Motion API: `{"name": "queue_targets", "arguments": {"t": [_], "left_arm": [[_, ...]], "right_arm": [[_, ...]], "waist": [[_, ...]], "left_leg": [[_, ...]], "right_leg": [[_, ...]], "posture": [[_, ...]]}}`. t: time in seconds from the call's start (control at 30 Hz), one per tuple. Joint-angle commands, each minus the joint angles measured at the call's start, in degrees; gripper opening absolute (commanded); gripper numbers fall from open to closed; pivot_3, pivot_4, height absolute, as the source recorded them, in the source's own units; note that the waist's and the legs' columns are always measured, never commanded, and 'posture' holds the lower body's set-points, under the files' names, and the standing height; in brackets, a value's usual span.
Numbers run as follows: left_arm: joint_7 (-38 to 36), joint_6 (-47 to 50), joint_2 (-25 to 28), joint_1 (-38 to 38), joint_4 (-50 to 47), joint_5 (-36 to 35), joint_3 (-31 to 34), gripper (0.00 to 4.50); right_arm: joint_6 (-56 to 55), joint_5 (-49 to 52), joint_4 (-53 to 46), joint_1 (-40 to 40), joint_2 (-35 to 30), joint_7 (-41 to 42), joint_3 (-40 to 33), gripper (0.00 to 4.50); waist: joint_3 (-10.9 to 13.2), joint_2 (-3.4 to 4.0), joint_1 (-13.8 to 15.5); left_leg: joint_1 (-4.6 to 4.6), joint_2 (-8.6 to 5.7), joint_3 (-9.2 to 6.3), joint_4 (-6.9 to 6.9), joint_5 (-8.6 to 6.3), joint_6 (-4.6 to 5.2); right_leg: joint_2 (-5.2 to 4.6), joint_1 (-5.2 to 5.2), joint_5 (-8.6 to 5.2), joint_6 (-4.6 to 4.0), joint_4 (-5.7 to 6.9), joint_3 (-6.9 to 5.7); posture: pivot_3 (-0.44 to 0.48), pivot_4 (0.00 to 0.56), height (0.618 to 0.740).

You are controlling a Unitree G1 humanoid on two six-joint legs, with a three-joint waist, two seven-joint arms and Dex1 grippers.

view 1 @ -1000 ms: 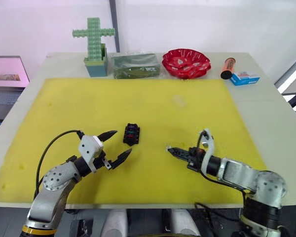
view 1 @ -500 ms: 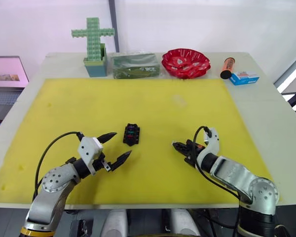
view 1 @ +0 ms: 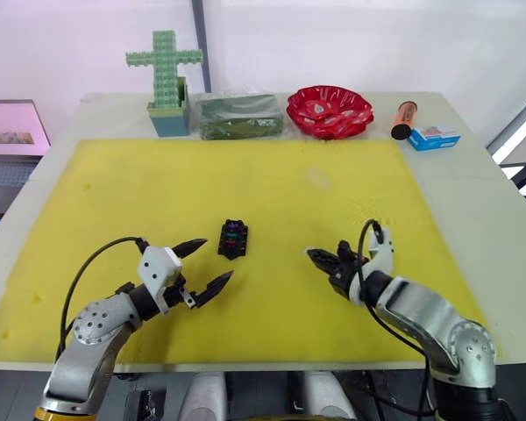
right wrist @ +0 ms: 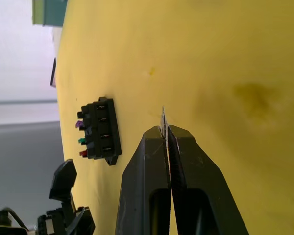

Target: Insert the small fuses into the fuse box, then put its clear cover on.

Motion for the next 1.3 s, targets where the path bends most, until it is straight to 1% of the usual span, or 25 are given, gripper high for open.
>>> {"name": "queue_targets", "arguments": {"t": [0.03,0.13,0.27,0.37,0.57,0.6,0.7,0.83,0.9,0.97,1.0,1.03,1.1,1.17,1.2,1.23,1.3], "left_arm": [[-0.1,-0.2,0.4,0.3,-2.7,-0.9,1.4,4.50],[0.0,-0.1,0.4,0.3,-2.8,-0.8,1.2,4.50],[0.1,-0.1,0.2,-0.1,-2.7,-0.7,0.9,4.50],[0.0,-0.2,0.3,-0.2,-2.5,-0.8,1.0,4.50],[0.4,-0.4,-0.1,-0.3,-2.4,-0.5,0.8,4.50],[0.5,-0.4,-0.2,-0.3,-2.5,-0.5,0.7,4.50],[0.8,-0.6,-0.4,-0.4,-2.4,-0.1,0.5,4.50],[1.2,-1.2,-0.9,-0.8,-1.6,0.5,0.4,4.50],[1.3,-1.3,-1.1,-0.9,-1.5,0.6,0.3,4.50],[1.4,-1.4,-1.4,-0.9,-1.4,0.7,0.0,4.50],[1.4,-1.5,-1.5,-0.9,-1.3,0.7,0.0,4.50],[1.4,-1.5,-1.7,-0.9,-1.3,0.8,-0.1,4.50],[1.5,-1.6,-2.0,-1.0,-1.3,0.9,-0.3,4.50],[1.5,-1.6,-2.4,-1.3,-1.2,0.8,-0.5,4.50],[1.5,-1.6,-2.5,-1.3,-1.2,0.9,-0.6,4.50],[1.4,-1.7,-2.7,-1.4,-1.2,0.9,-0.6,4.50],[1.3,-1.7,-2.8,-1.7,-1.1,1.1,-0.9,4.50]], "right_arm": [[-3.6,1.8,-6.7,3.2,0.8,-3.0,1.4,0.02],[-5.9,1.8,-7.0,4.2,1.5,-6.6,2.5,0.02],[-6.4,1.8,-6.9,4.2,1.3,-8.7,4.8,0.02],[-6.4,1.8,-6.7,4.3,0.7,-8.6,5.0,0.02],[-4.3,1.8,-5.4,6.4,-1.7,-5.0,4.8,0.02],[-3.9,1.8,-5.2,6.6,-2.1,-4.3,4.6,0.52],[-2.4,1.8,-4.0,6.9,-3.9,-1.9,3.8,1.31],[2.4,1.8,-1.7,8.0,-8.0,5.1,1.3,2.74],[6.0,1.8,-1.8,9.2,-11.3,11.1,1.1,3.41],[10.8,1.8,-0.8,10.1,-17.1,20.1,0.4,4.14],[13.8,1.8,0.8,9.8,-20.7,25.4,-0.5,4.43],[15.8,1.8,2.2,9.4,-23.5,29.3,-1.0,4.47],[22.3,1.8,6.3,6.3,-32.2,40.0,-1.4,4.47],[28.8,1.3,8.3,-0.1,-40.0,49.6,-1.1,4.47],[32.8,-1.1,9.6,-4.4,-42.7,56.5,-0.8,4.47],[35.0,-5.9,10.6,-8.4,-44.7,63.7,0.1,4.47],[34.1,-19.6,14.6,-17.8,-46.8,77.3,5.7,4.47]], "waist": [[0.0,0.00,0.0],[0.0,-0.01,0.0],[0.0,0.00,0.0],[0.0,0.00,0.0],[0.0,0.00,0.0],[0.0,0.00,0.0],[0.0,-0.01,0.0],[0.0,-0.05,0.3],[0.0,-0.05,0.6],[0.0,-0.08,1.1],[-0.1,-0.09,1.3],[0.0,-0.09,1.5],[0.0,-0.12,1.6],[0.0,-0.03,1.4],[0.1,0.01,1.4],[0.1,-0.03,1.2],[0.1,-0.06,1.2]], "left_leg": [[0.00,0.01,0.00,0.00,0.00,0.00],[0.00,0.03,-0.01,0.00,0.00,0.00],[0.00,0.05,-0.04,-0.01,0.00,0.00],[0.00,0.05,-0.04,-0.02,0.00,0.00],[0.00,0.05,-0.04,-0.01,0.00,0.00],[0.00,0.05,-0.04,-0.01,0.00,0.00],[0.00,0.04,-0.03,-0.01,0.00,0.00],[0.00,0.02,-0.01,0.02,0.00,0.00],[0.01,0.01,0.01,0.04,0.00,0.00],[0.02,0.00,0.04,0.05,0.00,0.00],[0.02,-0.01,0.07,0.06,0.00,0.00],[0.02,-0.01,0.11,0.07,0.00,0.00],[0.04,-0.03,0.08,0.14,0.00,0.00],[0.05,-0.04,0.13,0.19,0.00,0.00],[0.06,-0.04,0.17,0.22,0.00,0.00],[0.06,-0.04,0.17,0.23,0.00,0.00],[0.06,-0.04,0.20,0.22,-0.01,0.02]], "right_leg": [[0.00,-0.01,0.00,0.00,0.00,0.00],[-0.01,-0.01,0.00,-0.01,0.00,0.00],[-0.06,-0.05,-0.01,-0.03,0.00,0.03],[-0.09,-0.07,-0.02,-0.05,0.00,0.05],[-0.11,-0.06,-0.02,-0.06,0.00,0.06],[-0.11,-0.06,-0.02,-0.06,0.00,0.06],[-0.11,-0.05,-0.02,-0.06,0.00,0.06],[-0.11,-0.01,-0.02,-0.06,0.00,0.05],[-0.11,0.02,-0.02,-0.06,-0.01,0.05],[-0.13,0.05,-0.02,-0.06,-0.03,0.05],[-0.13,0.06,-0.02,-0.06,-0.04,0.05],[-0.13,0.07,-0.02,-0.06,-0.05,0.05],[-0.13,0.15,-0.02,-0.06,-0.07,0.03],[-0.17,0.17,-0.01,-0.07,-0.07,0.04],[-0.17,0.16,0.01,-0.11,-0.07,0.05],[-0.16,0.14,0.02,-0.13,-0.06,0.05],[0.04,0.07,0.05,-0.16,-0.06,0.03]], "posture": [[0.000,0.150,0.740],[0.000,0.150,0.740],[0.000,0.150,0.740],[0.000,0.150,0.740],[0.000,0.150,0.740],[0.000,0.150,0.740],[0.000,0.150,0.740],[0.000,0.150,0.740],[0.000,0.150,0.740],[0.000,0.150,0.740],[0.000,0.150,0.740],[0.000,0.150,0.740],[0.000,0.150,0.740],[0.000,0.150,0.740],[0.000,0.150,0.740],[0.000,0.150,0.740],[0.000,0.150,0.740]]}}
